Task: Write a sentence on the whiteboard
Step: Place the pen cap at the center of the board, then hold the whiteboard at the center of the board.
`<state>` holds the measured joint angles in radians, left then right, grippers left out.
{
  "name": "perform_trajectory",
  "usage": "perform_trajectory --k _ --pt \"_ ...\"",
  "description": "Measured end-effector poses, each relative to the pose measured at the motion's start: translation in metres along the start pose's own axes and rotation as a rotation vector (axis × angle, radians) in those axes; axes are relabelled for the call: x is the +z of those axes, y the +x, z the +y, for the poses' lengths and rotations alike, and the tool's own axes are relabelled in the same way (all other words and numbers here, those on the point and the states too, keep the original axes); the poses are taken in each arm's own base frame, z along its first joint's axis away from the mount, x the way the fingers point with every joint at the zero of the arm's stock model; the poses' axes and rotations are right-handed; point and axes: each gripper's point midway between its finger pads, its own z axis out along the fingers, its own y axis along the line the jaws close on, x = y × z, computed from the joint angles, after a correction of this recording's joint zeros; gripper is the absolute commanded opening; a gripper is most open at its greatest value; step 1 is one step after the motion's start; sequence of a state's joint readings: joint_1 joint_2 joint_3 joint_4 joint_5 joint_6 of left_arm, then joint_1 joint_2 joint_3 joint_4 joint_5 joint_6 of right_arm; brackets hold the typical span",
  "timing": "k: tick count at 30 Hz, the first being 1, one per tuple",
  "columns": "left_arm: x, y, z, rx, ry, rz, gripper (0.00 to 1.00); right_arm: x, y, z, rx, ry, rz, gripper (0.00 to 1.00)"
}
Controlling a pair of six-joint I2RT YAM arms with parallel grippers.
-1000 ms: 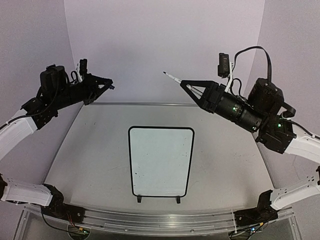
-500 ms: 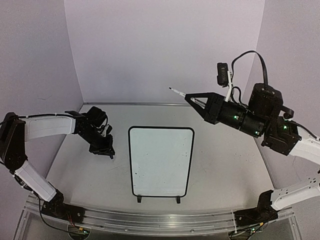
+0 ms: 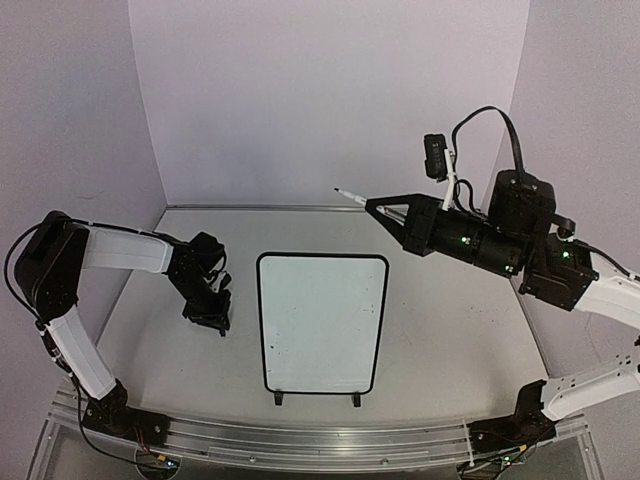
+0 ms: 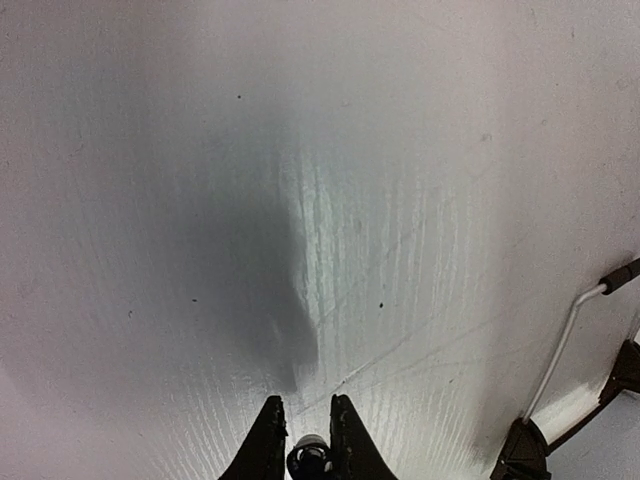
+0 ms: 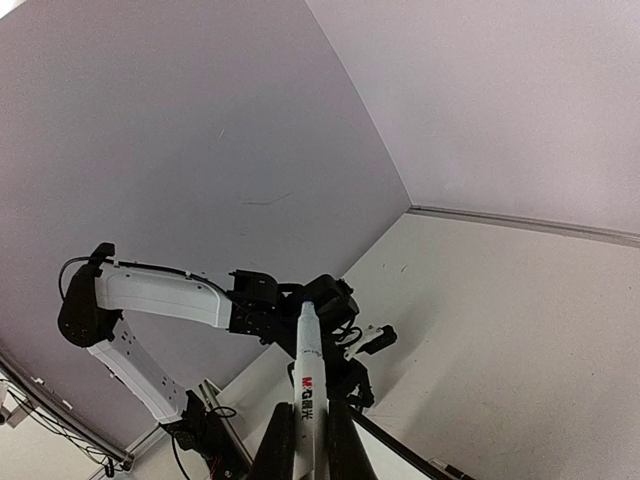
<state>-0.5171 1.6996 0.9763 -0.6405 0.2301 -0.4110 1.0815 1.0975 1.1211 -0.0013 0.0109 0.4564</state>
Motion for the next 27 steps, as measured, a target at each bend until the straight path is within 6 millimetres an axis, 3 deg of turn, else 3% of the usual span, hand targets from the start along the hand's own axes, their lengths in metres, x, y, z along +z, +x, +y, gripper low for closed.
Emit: perform_trajectory --k 5,16,22,27 --pt "0.003 0.0 0.001 0.01 0.002 -0.002 0.45 0.0 0.001 -0.001 0.0 0.002 0.003 0.0" --pt "0.002 -0.005 0.004 0.015 -0.013 -0.04 0.83 -0.004 0.004 -0.003 -0.002 0.01 0.019 0.0" --pt "-0.017 -0.012 0.005 0.01 -0.032 -0.117 0.86 -0.01 0.002 -0.002 -0.002 0.004 0.015 0.0" --pt "-0.054 -0.021 0.008 0.013 -0.078 -0.217 0.88 -0.016 0.001 0.003 -0.005 -0.017 0.02 0.0"
